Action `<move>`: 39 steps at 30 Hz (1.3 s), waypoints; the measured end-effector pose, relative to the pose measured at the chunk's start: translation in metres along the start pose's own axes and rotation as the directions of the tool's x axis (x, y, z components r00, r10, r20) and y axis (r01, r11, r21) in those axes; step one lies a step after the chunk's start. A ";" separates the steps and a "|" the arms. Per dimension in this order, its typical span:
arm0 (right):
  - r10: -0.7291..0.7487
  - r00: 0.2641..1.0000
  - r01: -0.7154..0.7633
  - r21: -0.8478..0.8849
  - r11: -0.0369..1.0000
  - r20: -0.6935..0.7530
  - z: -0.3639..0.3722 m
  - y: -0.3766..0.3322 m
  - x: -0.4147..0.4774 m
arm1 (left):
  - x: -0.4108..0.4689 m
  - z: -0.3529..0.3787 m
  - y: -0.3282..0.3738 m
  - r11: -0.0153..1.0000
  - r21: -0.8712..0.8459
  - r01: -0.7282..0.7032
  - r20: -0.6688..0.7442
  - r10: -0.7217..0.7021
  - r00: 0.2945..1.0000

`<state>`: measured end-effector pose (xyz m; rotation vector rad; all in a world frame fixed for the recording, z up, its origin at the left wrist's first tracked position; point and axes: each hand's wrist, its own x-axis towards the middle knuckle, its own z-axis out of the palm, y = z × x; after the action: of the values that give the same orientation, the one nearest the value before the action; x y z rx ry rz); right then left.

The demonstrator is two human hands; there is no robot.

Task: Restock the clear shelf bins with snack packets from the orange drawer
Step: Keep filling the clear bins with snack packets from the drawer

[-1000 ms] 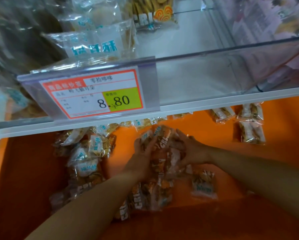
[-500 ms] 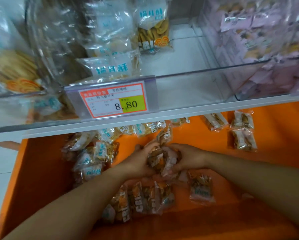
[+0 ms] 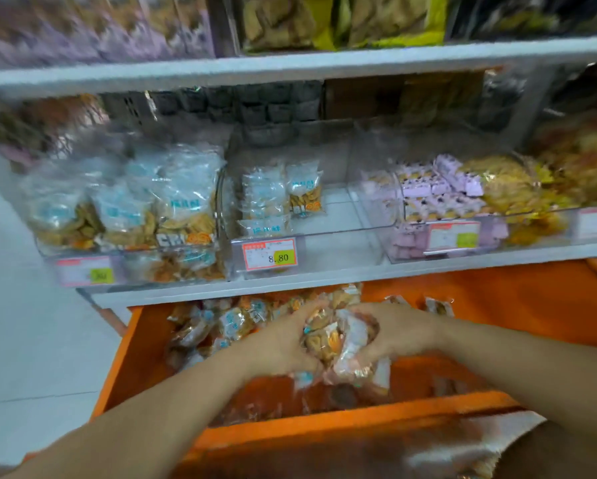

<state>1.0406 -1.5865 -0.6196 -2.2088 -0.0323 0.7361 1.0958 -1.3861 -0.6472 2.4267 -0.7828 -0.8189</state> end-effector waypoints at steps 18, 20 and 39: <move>-0.314 0.892 0.254 -0.215 0.943 -0.325 -0.091 -0.120 -0.096 | -0.073 -0.120 0.098 0.977 0.035 -0.208 -0.395 0.205 0.895; -0.330 0.863 0.245 -0.254 0.936 -0.382 -0.105 -0.125 -0.088 | -0.059 -0.131 0.100 0.970 -0.019 -0.243 -0.439 0.210 0.874; -0.333 0.661 -0.082 -0.505 0.859 -0.673 -0.148 -0.089 0.004 | 0.061 -0.131 0.079 0.958 -0.267 -0.106 -0.338 0.010 0.941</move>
<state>1.1384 -1.6253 -0.4829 -2.8168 0.0361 -0.3768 1.1934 -1.4520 -0.5325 2.1920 -0.5605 -0.4401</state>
